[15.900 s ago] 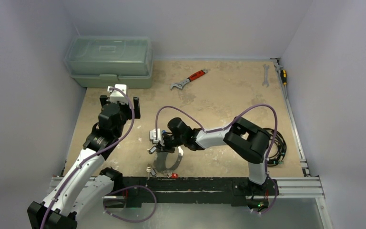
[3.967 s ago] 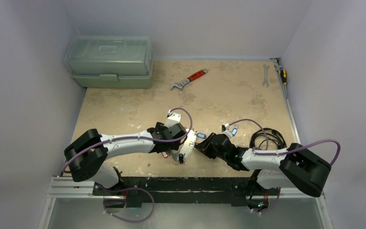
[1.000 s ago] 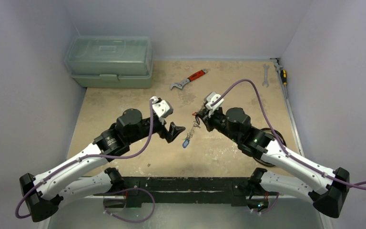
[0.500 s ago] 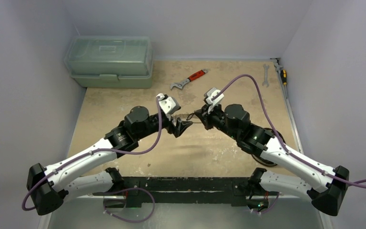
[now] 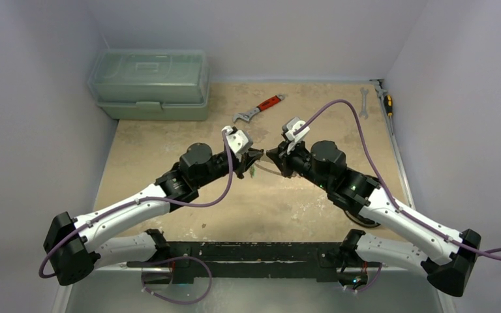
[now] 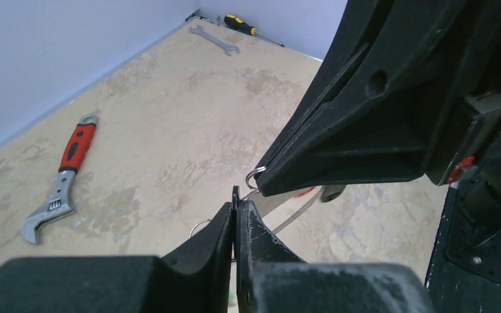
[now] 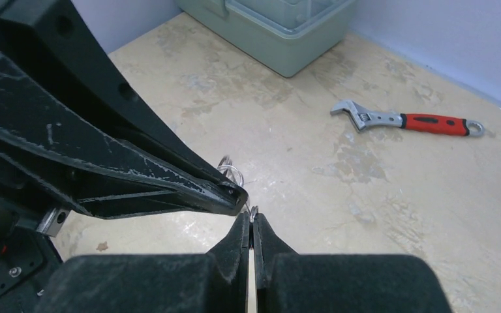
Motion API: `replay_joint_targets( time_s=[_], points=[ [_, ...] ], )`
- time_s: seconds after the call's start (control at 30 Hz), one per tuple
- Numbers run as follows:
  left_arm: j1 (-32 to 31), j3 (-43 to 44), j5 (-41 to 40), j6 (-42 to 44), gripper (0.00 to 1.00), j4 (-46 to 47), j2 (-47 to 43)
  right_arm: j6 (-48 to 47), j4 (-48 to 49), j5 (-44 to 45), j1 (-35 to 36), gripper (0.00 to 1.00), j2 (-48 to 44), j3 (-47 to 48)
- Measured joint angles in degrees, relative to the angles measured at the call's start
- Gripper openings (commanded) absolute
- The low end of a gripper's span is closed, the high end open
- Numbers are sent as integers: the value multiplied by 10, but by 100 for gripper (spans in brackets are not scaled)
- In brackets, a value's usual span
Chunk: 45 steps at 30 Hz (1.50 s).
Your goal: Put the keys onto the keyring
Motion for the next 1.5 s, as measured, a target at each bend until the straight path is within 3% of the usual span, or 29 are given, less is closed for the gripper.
replay_joint_targets(
  time_s=[0.33,0.47,0.67,0.83,1.23,1.5],
  points=[
    [1,0,10,0,0,6,-21,7,-23,12,0,0,-3,0],
    [0,0,18,8,9,-27,-68,8,-23,12,1,0,-8,0],
    [1,14,-6,33,60,-110,-113,8,-23,12,1,0,-11,0],
    [1,48,-20,52,86,-177,-136,1,-24,5,1,0,-14,0],
    [1,140,60,93,80,-212,-128,-67,32,-115,1,0,-91,-45],
    [1,115,153,109,64,-210,-106,-86,101,-211,1,0,-136,-97]
  ],
)
